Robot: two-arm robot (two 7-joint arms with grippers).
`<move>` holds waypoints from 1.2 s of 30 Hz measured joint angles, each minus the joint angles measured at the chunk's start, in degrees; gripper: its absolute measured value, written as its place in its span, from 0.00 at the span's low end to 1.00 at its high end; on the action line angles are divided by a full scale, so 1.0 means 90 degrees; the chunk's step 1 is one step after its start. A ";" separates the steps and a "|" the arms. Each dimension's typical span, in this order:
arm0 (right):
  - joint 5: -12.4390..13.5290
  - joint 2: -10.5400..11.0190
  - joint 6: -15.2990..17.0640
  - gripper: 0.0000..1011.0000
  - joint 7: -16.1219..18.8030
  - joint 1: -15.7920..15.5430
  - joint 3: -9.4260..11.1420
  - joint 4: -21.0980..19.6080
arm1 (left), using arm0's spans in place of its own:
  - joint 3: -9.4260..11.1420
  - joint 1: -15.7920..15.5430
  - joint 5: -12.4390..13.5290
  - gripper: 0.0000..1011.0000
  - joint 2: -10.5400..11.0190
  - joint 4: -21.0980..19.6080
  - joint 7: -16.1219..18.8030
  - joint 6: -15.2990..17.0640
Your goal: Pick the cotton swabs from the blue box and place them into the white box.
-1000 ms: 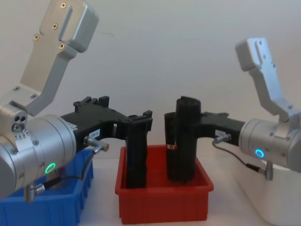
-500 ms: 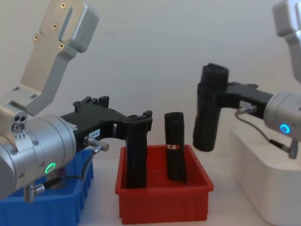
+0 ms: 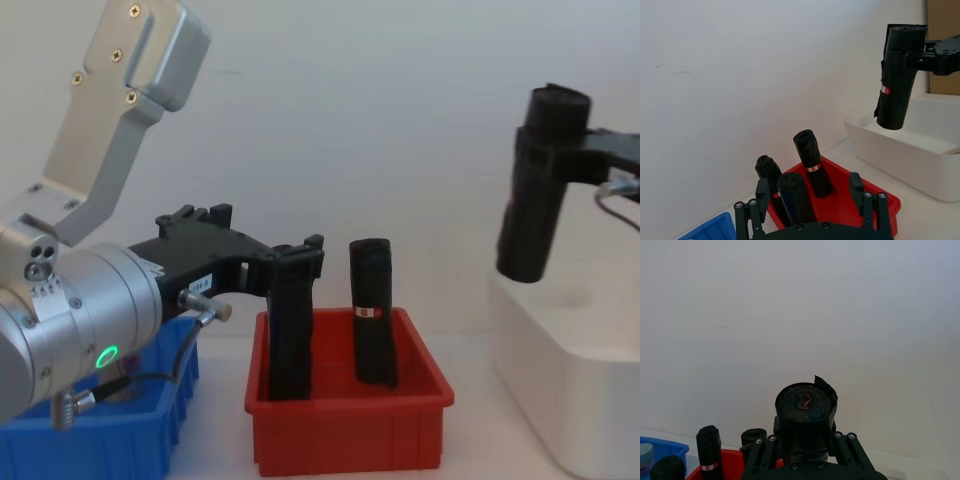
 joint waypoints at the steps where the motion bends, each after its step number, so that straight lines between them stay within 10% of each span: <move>1: 0.0009 0.0014 0.0014 0.45 -0.0032 -0.0016 0.0013 -0.0027 | 0.0000 0.0000 0.0000 0.99 0.0000 0.0000 0.0000 0.0000; 17: 0.0170 0.0311 0.0303 0.45 -0.0439 -0.0351 0.0281 -0.0448 | 0.0000 0.0000 0.0000 0.99 0.0000 0.0000 0.0000 0.0000; 36: 0.0234 0.0337 0.0463 0.96 -0.0233 -0.0343 0.0324 -0.0271 | 0.0000 0.0000 0.0000 0.99 0.0000 0.0000 0.0000 0.0000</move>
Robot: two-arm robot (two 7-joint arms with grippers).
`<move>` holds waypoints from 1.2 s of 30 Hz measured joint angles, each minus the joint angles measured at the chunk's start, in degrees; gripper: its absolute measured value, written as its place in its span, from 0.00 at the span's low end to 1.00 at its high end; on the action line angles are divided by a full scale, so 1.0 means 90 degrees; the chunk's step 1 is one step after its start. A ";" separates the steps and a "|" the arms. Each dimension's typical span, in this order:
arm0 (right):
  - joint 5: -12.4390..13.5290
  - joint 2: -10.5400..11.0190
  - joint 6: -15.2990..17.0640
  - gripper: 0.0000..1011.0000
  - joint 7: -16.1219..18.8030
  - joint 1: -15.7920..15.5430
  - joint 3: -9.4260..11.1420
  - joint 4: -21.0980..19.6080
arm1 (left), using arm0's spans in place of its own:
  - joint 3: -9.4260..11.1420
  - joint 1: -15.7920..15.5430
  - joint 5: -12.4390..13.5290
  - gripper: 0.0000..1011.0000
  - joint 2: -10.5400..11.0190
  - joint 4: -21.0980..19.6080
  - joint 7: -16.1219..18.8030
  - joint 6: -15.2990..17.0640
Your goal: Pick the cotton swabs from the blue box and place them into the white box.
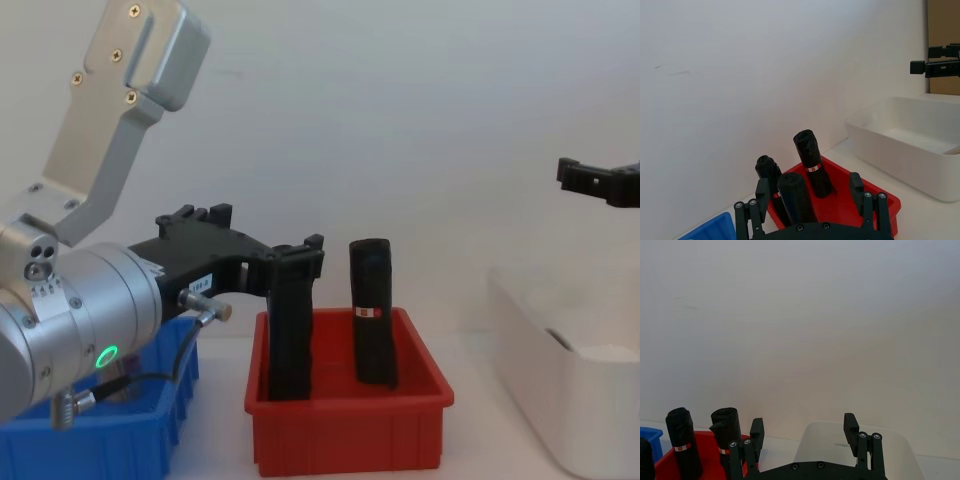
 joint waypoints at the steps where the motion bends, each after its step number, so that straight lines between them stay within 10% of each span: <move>1: 0.0000 0.0000 0.0000 0.99 0.0000 0.0000 0.0000 0.0000 | 0.0000 0.0000 0.0000 0.99 0.0000 0.0000 0.0000 0.0000; 36: 0.0015 0.0009 -0.0017 0.99 0.0068 -0.0006 0.0024 0.0022 | 0.0000 0.0000 0.0000 0.99 0.0000 0.0000 0.0000 0.0000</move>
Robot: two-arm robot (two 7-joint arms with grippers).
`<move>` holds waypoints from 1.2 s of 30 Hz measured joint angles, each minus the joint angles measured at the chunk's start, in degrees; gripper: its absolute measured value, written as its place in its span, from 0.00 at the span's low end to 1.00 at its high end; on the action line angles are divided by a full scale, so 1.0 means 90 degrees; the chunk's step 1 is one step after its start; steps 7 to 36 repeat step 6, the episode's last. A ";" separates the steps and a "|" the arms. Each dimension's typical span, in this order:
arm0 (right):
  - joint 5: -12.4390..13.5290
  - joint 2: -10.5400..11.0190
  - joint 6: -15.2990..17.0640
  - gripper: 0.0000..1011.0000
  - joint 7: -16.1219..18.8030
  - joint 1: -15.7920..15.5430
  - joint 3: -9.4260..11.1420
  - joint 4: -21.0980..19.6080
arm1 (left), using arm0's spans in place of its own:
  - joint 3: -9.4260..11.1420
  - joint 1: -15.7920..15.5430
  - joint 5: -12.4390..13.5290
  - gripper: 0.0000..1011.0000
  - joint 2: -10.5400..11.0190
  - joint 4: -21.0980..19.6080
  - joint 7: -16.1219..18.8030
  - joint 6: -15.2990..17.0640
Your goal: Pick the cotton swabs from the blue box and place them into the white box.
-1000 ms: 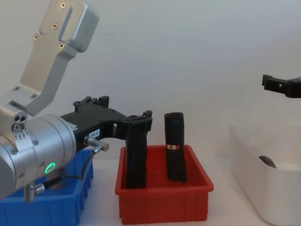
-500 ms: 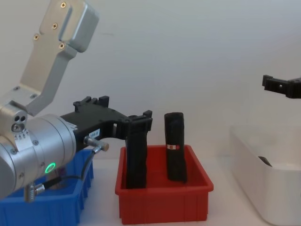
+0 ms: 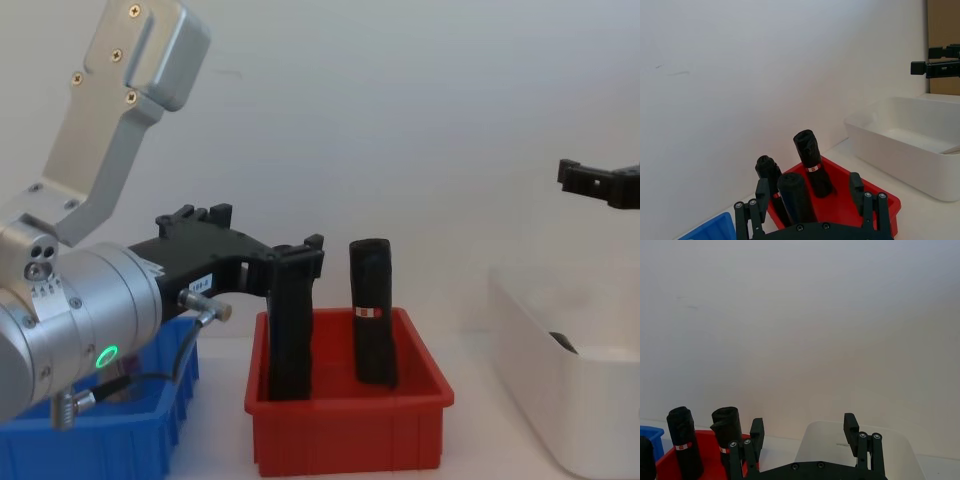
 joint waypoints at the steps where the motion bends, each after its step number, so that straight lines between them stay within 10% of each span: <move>1: 0.0000 0.0000 0.0000 0.99 0.0000 0.0000 -0.0001 0.0000 | 0.0000 0.0000 0.0000 0.99 0.0000 0.0000 0.0000 0.0000; 36: 0.0000 0.0000 0.0000 0.99 0.0000 0.0000 0.0000 0.0000 | 0.0000 0.0000 0.0000 0.99 0.0000 0.0000 0.0000 0.0000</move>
